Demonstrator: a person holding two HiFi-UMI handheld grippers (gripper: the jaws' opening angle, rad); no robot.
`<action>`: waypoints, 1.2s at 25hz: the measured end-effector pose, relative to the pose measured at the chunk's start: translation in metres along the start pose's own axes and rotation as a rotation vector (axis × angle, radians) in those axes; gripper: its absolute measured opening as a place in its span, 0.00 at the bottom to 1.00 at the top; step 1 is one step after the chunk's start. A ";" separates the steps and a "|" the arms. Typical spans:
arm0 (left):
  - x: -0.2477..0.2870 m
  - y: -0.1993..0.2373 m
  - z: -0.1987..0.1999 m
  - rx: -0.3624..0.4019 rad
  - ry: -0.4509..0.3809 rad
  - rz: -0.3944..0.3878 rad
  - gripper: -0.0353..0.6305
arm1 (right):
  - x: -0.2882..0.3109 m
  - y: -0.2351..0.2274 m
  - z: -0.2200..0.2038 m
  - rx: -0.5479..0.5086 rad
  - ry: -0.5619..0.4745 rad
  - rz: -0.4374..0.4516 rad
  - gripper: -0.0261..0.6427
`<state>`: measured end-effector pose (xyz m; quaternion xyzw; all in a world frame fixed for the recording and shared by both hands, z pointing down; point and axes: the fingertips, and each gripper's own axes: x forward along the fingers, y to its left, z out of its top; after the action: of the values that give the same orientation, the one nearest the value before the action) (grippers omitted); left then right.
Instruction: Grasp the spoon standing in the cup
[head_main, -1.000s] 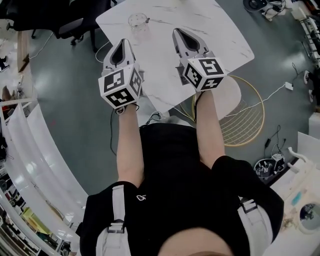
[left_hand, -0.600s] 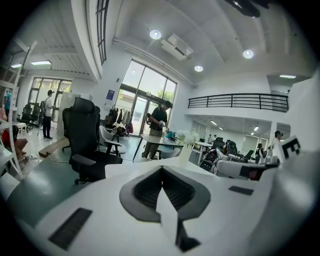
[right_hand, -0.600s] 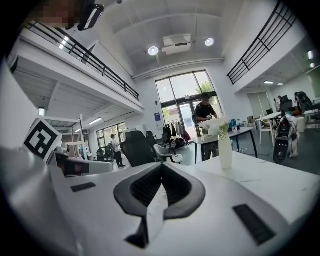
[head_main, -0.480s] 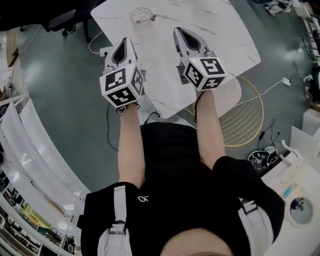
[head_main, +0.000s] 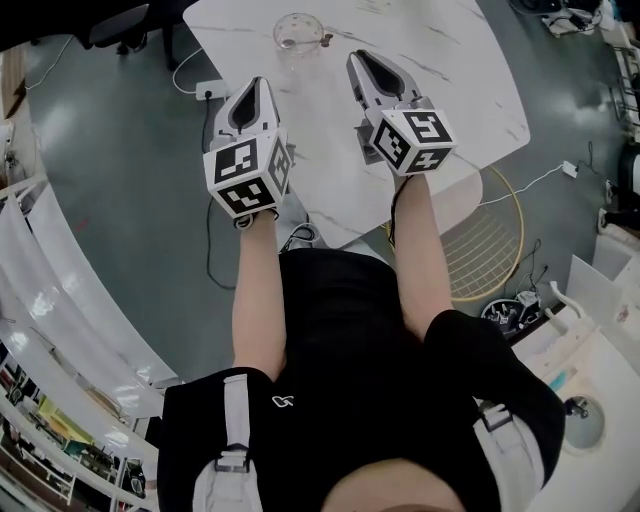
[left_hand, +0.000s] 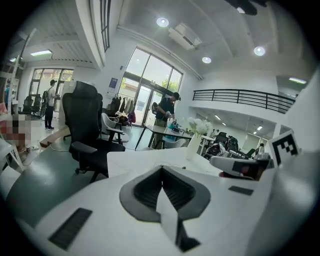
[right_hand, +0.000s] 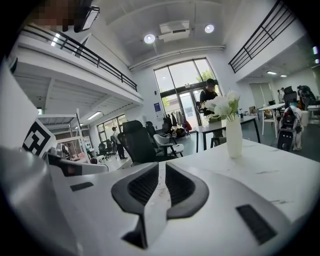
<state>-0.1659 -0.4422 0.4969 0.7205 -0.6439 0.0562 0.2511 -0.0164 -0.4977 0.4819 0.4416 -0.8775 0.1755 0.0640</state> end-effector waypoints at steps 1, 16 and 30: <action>0.003 0.001 -0.001 -0.005 0.005 -0.005 0.08 | 0.005 -0.001 -0.003 -0.001 0.011 0.002 0.12; 0.045 0.029 -0.017 0.003 0.083 -0.005 0.08 | 0.067 -0.013 -0.052 0.009 0.147 0.002 0.28; 0.057 0.039 -0.020 -0.020 0.095 -0.002 0.08 | 0.081 -0.019 -0.069 0.064 0.144 -0.038 0.19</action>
<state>-0.1892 -0.4869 0.5487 0.7153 -0.6310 0.0834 0.2886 -0.0531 -0.5443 0.5724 0.4464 -0.8560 0.2335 0.1162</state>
